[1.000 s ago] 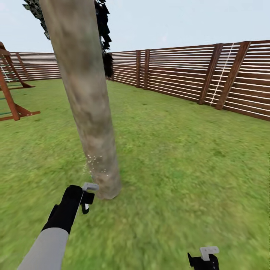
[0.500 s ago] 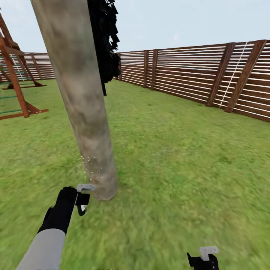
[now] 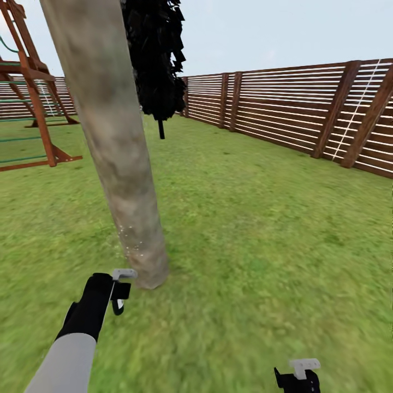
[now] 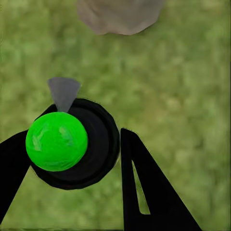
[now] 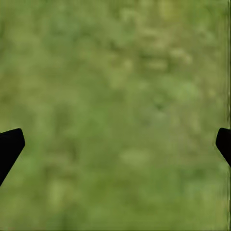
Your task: In the garden, pick up the pesticide atomizer on the floor and spray pesticide onto both trees until each tree trunk is fully covered.
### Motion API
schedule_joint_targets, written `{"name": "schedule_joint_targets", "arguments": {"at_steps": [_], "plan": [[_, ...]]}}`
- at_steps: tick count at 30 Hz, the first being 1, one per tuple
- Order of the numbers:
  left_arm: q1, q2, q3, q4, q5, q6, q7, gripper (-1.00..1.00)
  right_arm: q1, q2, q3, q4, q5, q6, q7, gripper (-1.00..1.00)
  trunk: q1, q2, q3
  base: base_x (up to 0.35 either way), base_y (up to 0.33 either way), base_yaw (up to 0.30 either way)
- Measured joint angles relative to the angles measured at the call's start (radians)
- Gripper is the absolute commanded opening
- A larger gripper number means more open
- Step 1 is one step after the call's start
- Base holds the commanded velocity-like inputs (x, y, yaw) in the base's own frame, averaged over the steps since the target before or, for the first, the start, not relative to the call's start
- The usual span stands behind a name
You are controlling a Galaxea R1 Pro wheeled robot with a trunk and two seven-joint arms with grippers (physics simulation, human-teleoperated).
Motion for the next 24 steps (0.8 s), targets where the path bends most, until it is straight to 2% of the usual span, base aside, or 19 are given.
{"name": "schedule_joint_targets", "arguments": {"at_steps": [6,16,22,24], "plan": [[0.0,0.001,-0.002,0.006,0.002,0.0,0.03,-1.0,0.0,0.004,0.001,0.0,0.0,0.001,0.002,1.0,0.0,0.0,0.0,0.013,-0.276,0.031],[0.0,0.002,-0.004,0.007,0.002,-0.001,0.031,-1.0,0.0,0.006,0.001,0.0,0.0,0.001,0.002,1.0,0.0,0.0,0.0,0.032,-0.277,0.249],[0.0,0.004,0.003,0.008,0.0,-0.001,0.031,-1.0,0.0,0.006,0.001,0.0,0.0,0.001,0.002,1.0,0.0,0.0,0.0,0.125,-0.277,0.023],[0.002,0.017,0.004,0.008,-0.006,-0.002,0.031,-1.0,0.0,0.006,0.001,0.0,0.0,0.001,0.002,1.0,0.0,0.0,0.0,0.128,-0.277,0.001]]}}
